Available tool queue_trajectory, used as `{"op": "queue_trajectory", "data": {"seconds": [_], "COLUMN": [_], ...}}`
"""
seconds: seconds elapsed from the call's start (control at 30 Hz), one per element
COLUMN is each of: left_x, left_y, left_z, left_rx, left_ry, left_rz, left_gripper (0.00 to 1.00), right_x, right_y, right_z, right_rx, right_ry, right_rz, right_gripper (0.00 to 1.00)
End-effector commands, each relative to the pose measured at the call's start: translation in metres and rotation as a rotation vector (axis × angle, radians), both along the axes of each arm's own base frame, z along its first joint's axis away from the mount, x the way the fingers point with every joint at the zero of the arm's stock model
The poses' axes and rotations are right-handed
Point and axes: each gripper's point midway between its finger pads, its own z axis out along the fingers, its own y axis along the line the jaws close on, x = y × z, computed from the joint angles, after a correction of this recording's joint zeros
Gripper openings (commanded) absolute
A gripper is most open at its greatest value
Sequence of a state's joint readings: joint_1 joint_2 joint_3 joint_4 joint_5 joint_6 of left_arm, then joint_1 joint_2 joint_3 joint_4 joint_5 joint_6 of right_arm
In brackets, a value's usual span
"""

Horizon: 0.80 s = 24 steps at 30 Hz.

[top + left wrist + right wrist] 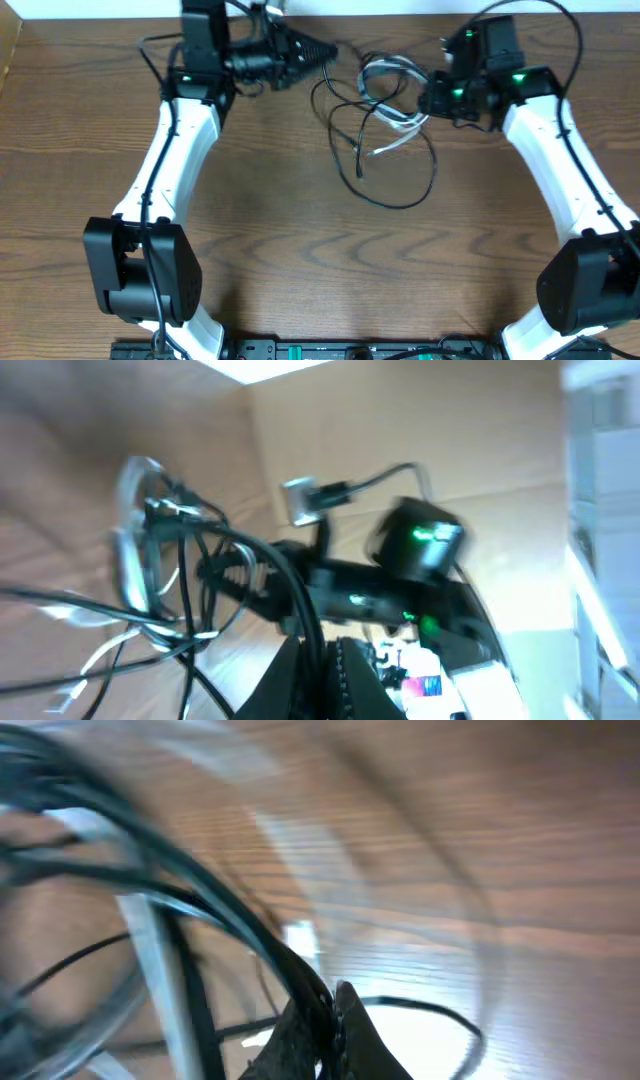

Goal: Untangle cables

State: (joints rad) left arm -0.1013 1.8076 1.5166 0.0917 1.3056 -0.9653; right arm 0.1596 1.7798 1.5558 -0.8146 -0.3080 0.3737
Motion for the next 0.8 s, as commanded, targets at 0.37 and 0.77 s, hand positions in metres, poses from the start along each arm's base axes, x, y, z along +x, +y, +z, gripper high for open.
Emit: {"op": "queue_trajectory", "data": {"seconds": [0.37,0.77], "left_x": [-0.012,-0.009], "left_y": [0.036,0.033], "left_z": [0.089,0.076], "left_rx": [-0.121,-0.077], "left_ry": [-0.158,-0.241], "left_rz": [-0.010,-0.010], "left_gripper": [0.07,0.07], "right_x": [-0.016,-0.020], "right_y": [-0.090,-0.011], "right_z": [-0.042,-0.018], "right_rx": [-0.180,0.084], "right_ry": [0.159,0.013], "right_rz": [-0.107,0.309], "right_gripper": [0.01,0.09]}}
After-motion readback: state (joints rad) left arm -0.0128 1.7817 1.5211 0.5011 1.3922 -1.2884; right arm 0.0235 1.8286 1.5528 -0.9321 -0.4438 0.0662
